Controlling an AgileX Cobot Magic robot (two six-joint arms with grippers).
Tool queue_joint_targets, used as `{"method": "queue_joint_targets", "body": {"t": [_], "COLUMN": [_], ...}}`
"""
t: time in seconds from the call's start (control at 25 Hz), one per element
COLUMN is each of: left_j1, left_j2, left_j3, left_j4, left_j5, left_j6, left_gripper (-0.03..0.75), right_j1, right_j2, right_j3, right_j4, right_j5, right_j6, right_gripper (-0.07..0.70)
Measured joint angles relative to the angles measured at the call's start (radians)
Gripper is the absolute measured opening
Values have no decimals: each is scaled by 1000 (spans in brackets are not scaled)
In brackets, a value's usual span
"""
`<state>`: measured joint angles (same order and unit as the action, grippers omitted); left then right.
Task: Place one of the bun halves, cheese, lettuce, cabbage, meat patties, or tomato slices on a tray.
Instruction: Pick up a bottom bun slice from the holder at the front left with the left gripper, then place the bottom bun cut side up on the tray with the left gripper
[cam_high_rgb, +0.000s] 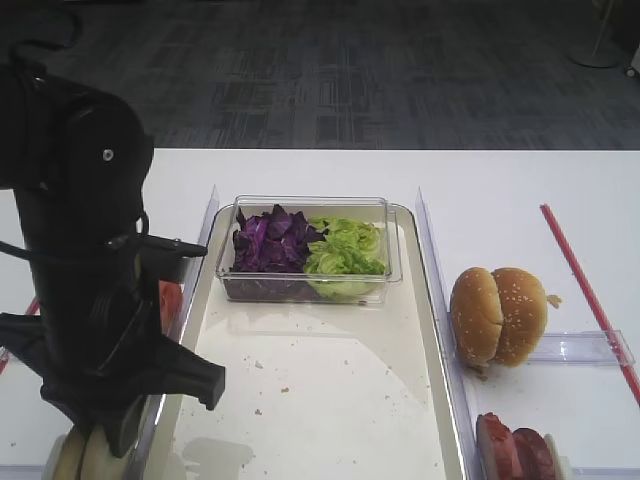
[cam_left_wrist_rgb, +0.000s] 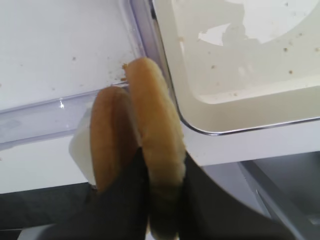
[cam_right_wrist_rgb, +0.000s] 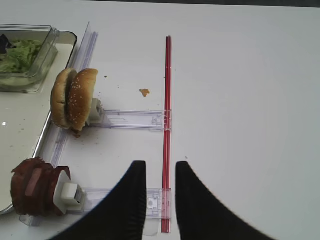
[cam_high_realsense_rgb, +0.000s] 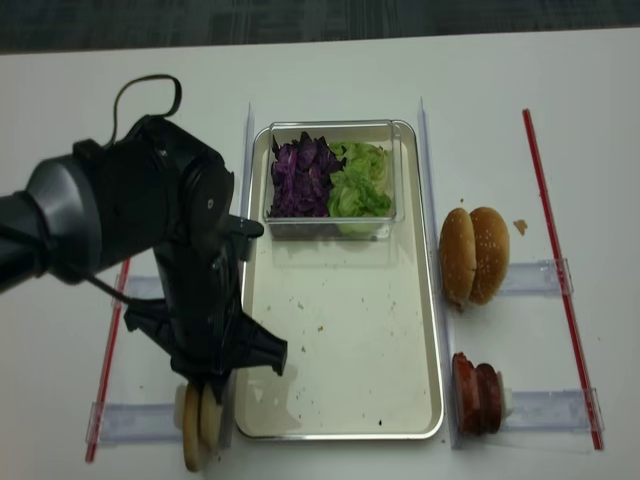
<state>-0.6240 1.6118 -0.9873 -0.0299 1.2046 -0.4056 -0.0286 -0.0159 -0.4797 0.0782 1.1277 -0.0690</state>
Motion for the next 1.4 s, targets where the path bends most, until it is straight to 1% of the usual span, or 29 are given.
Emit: {"method": "queue_joint_targets", "body": {"t": [0.16,0.56,1.12,1.4], "left_j1": [0,0,0,0], "left_j2": [0,0,0,0], "left_j3": [-29,-109,-111,-138], "left_j4": [2,-2,-4,-7], "left_j5": [6,2,2,4], "left_j6": [0,6,18,31], "left_gripper": [84,83,83,83], "right_j1": [0,0,0,0], "right_j2": [0,0,0,0], "right_j3": [0,0,0,0], "right_j4": [0,0,0,0], "right_j5": [0,0,0,0], "right_j6": [0,4,4,4], "right_gripper": [193,193,193,193]}}
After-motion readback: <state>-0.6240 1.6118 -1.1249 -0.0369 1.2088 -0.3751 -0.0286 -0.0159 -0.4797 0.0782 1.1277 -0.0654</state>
